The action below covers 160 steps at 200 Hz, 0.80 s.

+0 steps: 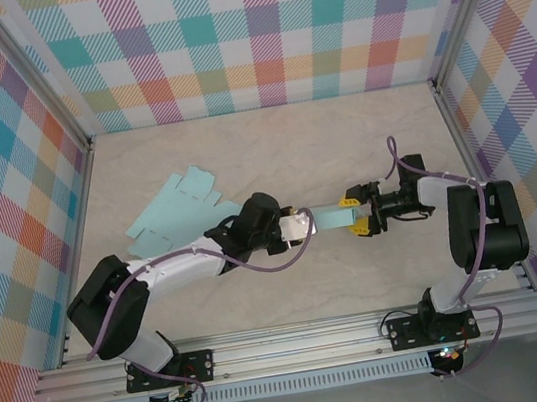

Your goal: Fold the paper box

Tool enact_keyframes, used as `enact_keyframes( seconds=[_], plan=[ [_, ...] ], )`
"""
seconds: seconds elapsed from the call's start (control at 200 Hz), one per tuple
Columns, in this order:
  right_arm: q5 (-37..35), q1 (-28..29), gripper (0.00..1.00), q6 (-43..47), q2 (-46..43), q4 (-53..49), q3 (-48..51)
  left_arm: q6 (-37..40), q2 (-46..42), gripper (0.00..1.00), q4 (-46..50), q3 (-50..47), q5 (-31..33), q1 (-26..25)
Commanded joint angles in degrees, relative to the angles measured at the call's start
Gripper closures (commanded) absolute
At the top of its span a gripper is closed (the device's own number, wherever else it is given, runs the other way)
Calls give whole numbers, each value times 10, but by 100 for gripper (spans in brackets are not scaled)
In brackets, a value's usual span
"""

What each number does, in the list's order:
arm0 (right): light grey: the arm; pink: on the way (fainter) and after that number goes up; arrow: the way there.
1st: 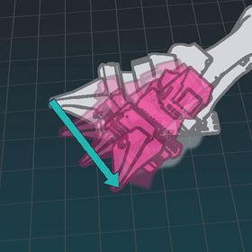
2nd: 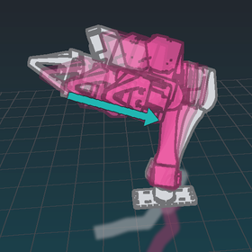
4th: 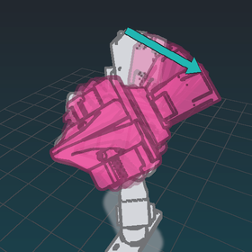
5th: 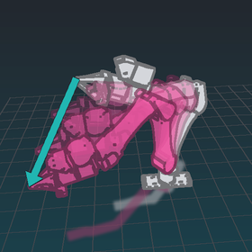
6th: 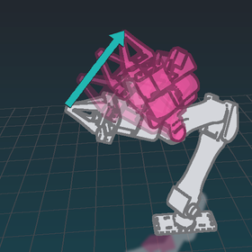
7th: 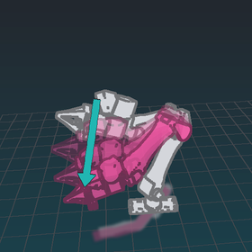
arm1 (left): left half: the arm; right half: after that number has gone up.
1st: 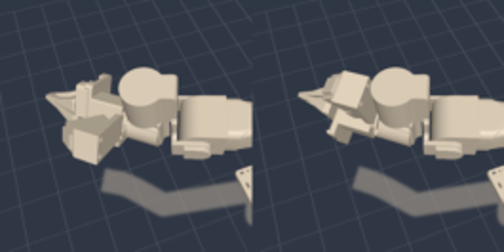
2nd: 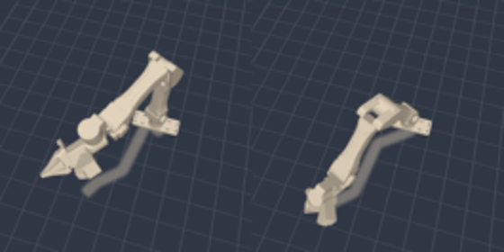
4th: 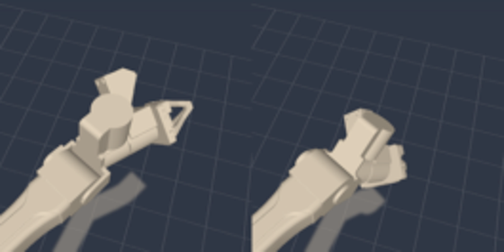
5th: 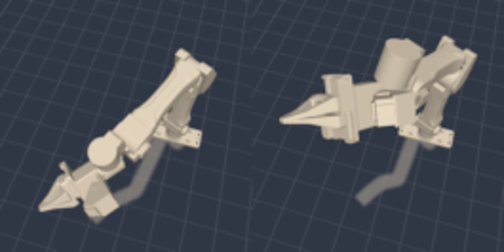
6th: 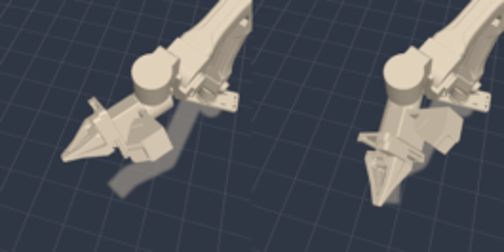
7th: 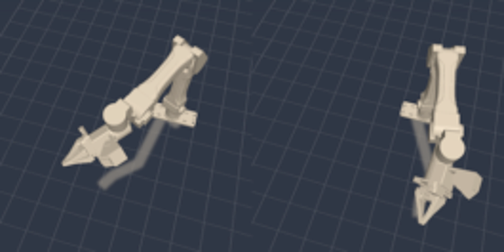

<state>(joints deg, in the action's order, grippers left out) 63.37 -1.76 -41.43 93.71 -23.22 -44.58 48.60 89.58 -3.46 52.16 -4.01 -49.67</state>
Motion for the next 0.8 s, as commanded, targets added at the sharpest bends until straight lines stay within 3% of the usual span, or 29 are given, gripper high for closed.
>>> enact_keyframes(
  seconds=[0.0,0.18,0.41,0.63,0.795],
  plan=[
    [-10,-1,23,17,-14,-16,-10,-29,-8,62,90,38,-31,8],
    [-49,-6,16,27,-42,-40,-31,-43,11,63,213,93,-92,40],
    [-143,-21,15,68,-103,-103,-57,-39,72,62,357,185,-154,74],
    [-242,-24,18,112,-195,-125,-68,-54,116,51,354,214,-145,84],
    [-268,-24,19,146,-252,-128,-70,-64,118,40,326,214,-141,85]
  ],
)
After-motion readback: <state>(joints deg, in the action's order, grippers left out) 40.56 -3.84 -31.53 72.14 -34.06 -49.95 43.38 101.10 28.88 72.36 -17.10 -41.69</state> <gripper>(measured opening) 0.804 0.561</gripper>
